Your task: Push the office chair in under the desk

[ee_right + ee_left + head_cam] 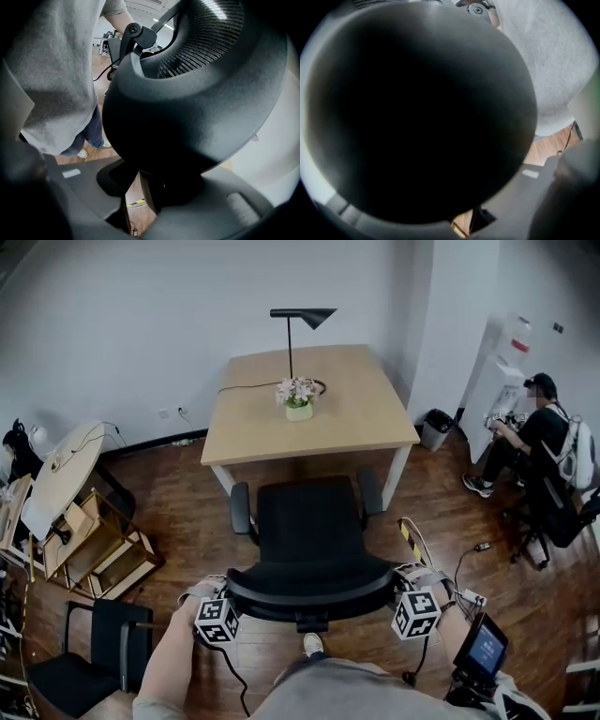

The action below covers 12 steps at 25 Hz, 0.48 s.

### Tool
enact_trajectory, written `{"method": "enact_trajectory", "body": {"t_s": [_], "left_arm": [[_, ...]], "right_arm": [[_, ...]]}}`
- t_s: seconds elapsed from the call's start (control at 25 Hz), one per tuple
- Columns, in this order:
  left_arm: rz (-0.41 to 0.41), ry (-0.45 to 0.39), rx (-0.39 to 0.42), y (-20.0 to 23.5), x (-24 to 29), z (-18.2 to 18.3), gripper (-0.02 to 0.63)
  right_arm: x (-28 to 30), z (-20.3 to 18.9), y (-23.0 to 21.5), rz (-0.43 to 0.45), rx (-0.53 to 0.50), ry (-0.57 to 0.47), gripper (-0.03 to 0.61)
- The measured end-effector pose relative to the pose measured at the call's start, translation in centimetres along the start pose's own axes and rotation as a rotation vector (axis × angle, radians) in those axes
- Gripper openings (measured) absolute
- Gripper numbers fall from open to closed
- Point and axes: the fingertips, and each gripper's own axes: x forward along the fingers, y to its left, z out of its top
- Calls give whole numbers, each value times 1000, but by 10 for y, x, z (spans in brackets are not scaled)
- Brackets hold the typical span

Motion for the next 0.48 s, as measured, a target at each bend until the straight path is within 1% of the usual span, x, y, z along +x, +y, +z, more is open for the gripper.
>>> {"method": "enact_trajectory", "body": {"t_s": [0.28, 0.48], "left_arm": [[-8, -22, 10, 28, 13, -8, 153], [-10, -24, 14, 46, 23, -7, 149]], "right_arm": [[14, -2, -22, -6, 32, 20, 150], [21, -10, -42, -3, 29, 23, 152]]}}
